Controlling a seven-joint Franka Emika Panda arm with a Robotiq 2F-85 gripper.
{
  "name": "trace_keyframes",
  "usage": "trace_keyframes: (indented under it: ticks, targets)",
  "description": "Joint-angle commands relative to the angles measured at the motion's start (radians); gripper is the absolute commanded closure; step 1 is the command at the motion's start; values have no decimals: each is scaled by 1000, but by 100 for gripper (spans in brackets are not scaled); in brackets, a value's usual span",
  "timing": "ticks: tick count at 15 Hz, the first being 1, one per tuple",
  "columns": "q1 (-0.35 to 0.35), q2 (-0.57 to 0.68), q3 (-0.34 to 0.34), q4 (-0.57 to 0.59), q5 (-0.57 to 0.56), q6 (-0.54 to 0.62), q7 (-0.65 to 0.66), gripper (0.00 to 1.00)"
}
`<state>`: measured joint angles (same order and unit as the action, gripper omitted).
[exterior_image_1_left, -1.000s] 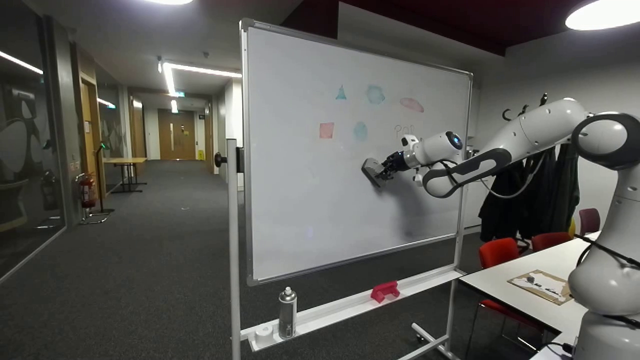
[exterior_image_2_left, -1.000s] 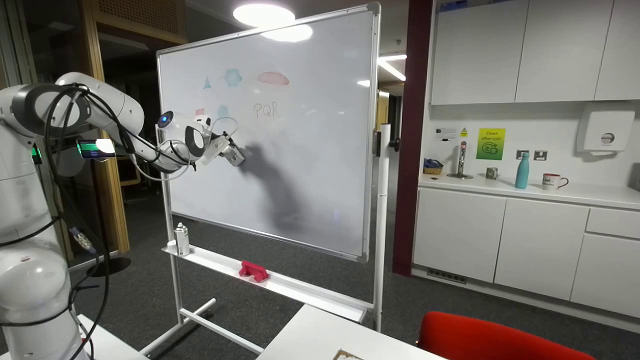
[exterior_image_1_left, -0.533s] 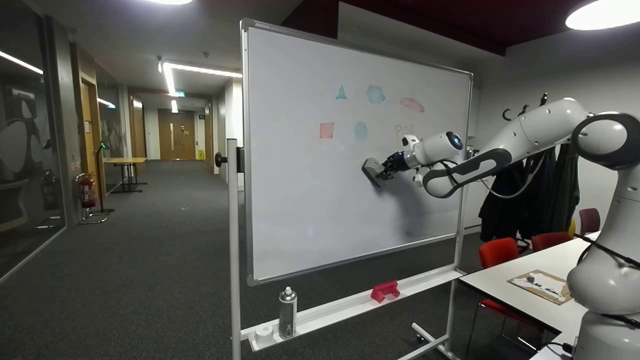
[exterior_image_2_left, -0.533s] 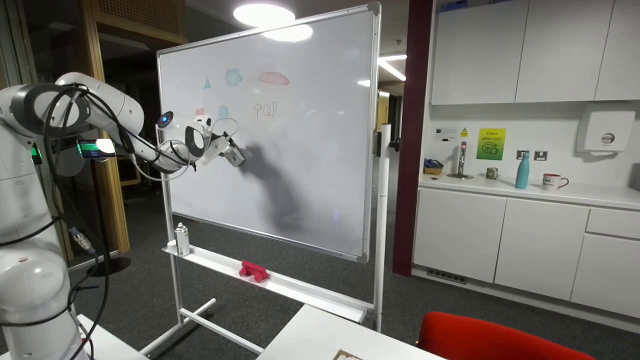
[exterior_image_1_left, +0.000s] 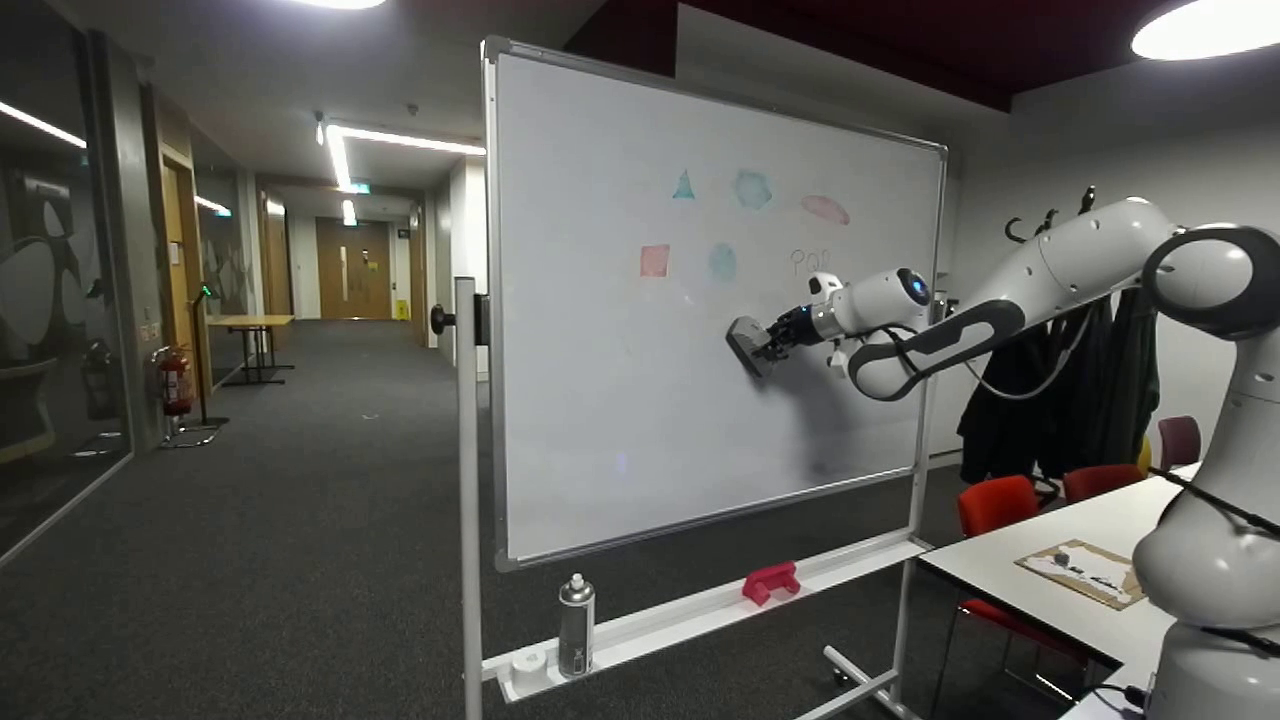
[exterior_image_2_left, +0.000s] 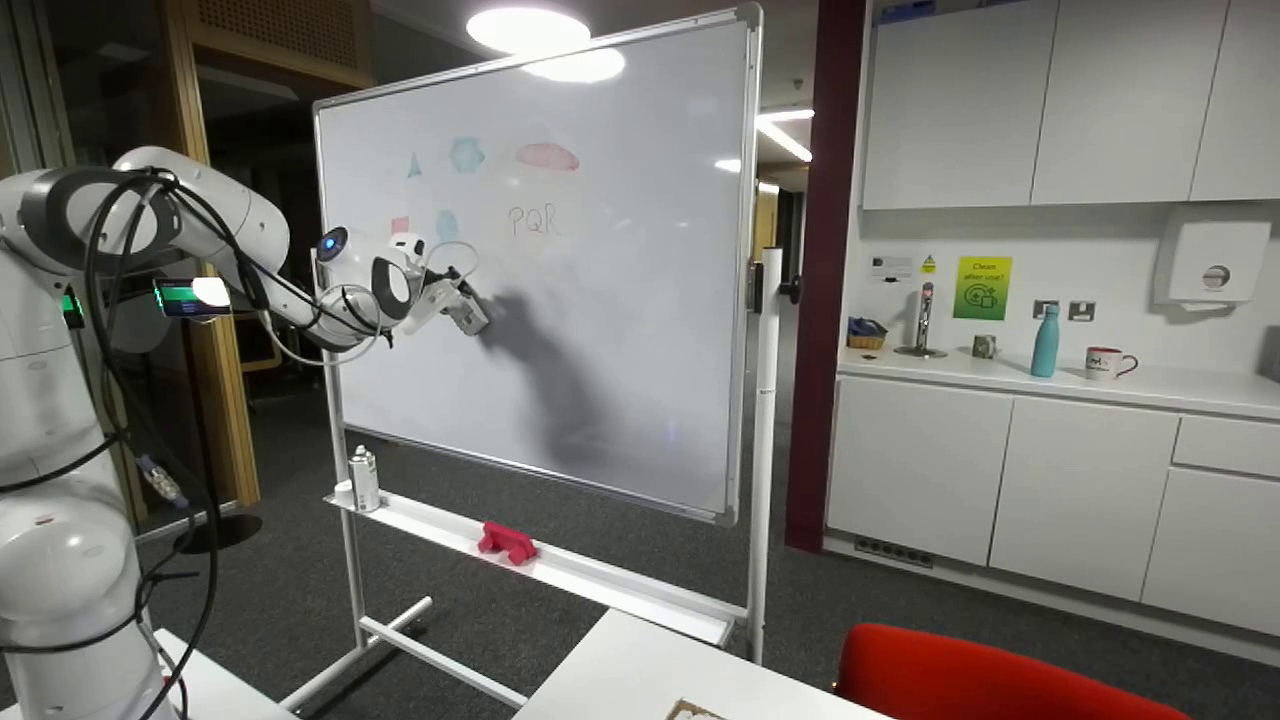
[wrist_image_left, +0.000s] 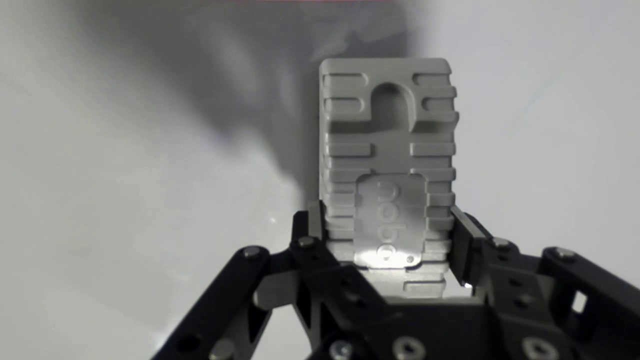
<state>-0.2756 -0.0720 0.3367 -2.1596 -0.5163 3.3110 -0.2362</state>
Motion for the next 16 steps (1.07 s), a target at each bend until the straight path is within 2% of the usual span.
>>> trace_keyframes:
  ticks: [1,6,13,15,16]
  targets:
    - [-28,-35,-3,-41,16,56,23,67]
    - [-16,-76,-6,-115,16,1,45,67]
    - [1,-187,1,-271,14,17,49,67]
    - [13,-230,0,-305,25,-30,67,67]
    - [24,-252,-2,-316,31,-94,81,67]
